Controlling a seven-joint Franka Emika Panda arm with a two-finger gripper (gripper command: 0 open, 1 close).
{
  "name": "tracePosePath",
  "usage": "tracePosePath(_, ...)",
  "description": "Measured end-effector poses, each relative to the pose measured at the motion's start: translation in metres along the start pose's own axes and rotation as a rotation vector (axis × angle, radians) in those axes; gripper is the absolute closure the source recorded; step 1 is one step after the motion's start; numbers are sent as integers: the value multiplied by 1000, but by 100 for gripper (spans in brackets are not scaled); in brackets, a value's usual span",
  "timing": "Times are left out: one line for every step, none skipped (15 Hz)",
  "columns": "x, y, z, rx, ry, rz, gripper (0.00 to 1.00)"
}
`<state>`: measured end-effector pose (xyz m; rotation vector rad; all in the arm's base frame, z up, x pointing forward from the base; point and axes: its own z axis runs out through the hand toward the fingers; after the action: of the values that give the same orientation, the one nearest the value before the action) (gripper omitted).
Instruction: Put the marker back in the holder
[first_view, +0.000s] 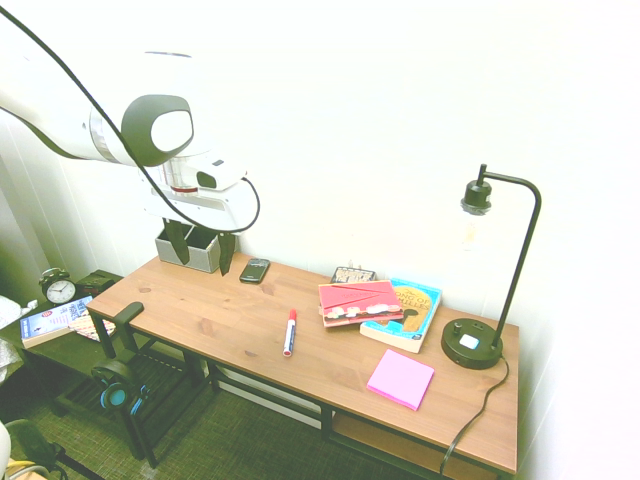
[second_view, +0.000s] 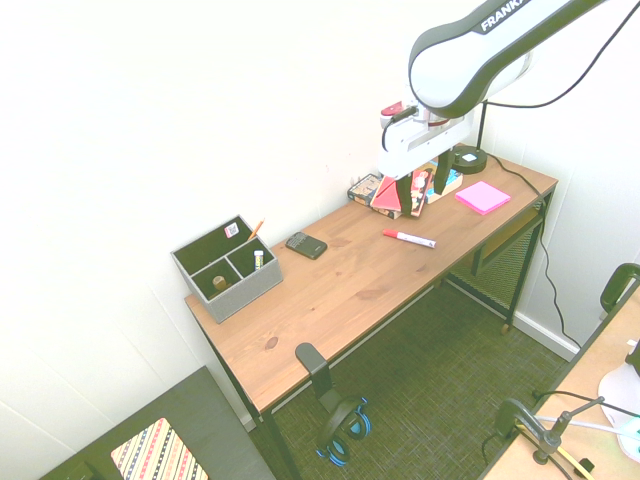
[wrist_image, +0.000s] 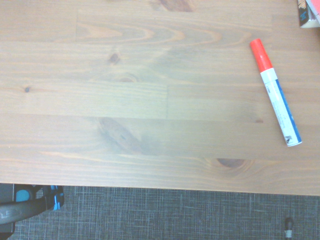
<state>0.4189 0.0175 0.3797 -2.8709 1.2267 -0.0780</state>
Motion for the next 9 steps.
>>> tracePosePath(0, 0, 1, 1, -3, 2, 0)
tracePosePath(1, -1, 3, 5, -5, 3, 0)
tracePosePath(3, -2, 3, 16, 7, 1, 0)
tracePosePath(7, -1, 4, 25, 18, 0, 0)
tracePosePath(13, 2, 7, 31, 31, -5, 0)
tracePosePath(20, 7, 15, 36, 43, -12, 0)
tracePosePath(25, 15, 28, 36, 50, -21, 0)
tracePosePath(27, 23, 44, 30, 49, -36, 0)
tracePosePath(28, 29, 60, 20, 45, -57, 0)
